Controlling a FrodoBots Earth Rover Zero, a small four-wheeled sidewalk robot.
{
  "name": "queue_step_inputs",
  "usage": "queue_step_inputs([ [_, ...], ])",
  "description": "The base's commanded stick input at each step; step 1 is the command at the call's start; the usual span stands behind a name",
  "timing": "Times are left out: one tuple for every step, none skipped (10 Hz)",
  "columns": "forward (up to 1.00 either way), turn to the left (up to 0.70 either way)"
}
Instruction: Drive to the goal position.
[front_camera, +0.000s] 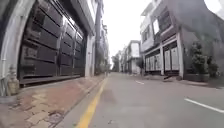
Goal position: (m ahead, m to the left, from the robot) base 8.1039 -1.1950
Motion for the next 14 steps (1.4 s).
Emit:
queue_step_inputs([
  [0.85,-0.33],
  [0.85,0.01],
  [0.85,0.01],
  [0.85,0.01],
  [0.85,0.01],
  [0.85,0.01],
  [0.85,0.01],
  [0.85,0.01],
  [0.85,0.01],
  [0.85,0.01],
  [0.85,0.01],
  [0.85,0.01],
  [0.85,0.01],
  [0.85,0.01],
])
